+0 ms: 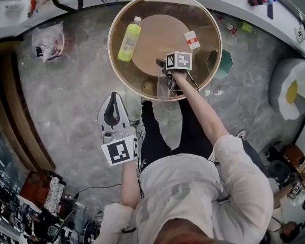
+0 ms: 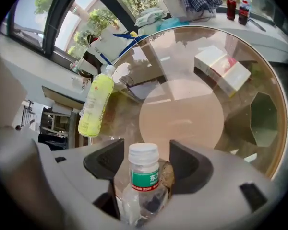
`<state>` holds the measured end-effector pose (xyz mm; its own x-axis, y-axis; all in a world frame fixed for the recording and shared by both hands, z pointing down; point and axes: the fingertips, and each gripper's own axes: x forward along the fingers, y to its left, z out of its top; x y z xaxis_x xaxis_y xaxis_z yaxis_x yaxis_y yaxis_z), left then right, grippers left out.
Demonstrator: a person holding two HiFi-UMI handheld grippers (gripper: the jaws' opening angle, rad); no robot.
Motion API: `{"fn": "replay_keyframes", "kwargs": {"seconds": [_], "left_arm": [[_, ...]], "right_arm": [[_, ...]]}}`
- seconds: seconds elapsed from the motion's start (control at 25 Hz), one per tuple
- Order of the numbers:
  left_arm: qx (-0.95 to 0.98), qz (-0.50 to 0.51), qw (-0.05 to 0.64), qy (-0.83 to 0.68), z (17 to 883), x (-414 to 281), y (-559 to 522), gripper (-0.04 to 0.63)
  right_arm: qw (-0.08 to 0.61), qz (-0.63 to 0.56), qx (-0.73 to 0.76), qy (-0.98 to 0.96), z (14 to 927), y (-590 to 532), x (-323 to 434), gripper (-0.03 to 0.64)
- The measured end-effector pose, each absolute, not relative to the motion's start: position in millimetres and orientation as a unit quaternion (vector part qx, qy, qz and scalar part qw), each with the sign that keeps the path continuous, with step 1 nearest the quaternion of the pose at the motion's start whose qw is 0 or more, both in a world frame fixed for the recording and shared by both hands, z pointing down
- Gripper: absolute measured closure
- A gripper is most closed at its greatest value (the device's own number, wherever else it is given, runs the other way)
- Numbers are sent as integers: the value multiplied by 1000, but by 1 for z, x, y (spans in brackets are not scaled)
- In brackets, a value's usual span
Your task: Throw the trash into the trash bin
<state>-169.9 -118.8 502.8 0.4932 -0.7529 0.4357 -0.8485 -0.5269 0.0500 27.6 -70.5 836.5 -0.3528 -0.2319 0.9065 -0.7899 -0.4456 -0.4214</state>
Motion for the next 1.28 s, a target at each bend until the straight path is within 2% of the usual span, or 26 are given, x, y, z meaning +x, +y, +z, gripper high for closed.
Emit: {"fn": "replay_keyframes", "kwargs": {"seconds": [0.04, 0.12, 0.48, 0.76, 1.04, 1.16, 1.28], "left_arm": [[856, 185, 128, -466, 503, -169, -118, 584], [859, 183, 128, -461, 502, -167, -118, 584], [871, 161, 109, -451, 473, -171, -123, 584], [890, 90, 53, -445, 382, -157, -156, 584], [915, 38, 30, -400, 310, -125, -155, 584], [930, 17, 29, -367, 295, -107, -148, 584], [939, -2, -3, -344, 273, -86, -140, 584]], "right_arm": [[204, 671, 530, -477, 838, -71, 27, 315], [208, 669, 539, -468, 840, -71, 29, 411], [249, 618, 539, -515, 797, -79, 20, 414], [253, 539, 556, -581, 695, -104, 20, 416], [187, 403, 636, -631, 548, -106, 27, 417], [172, 360, 657, -639, 507, -94, 25, 417], [164, 336, 663, -648, 479, -86, 27, 417]]}}
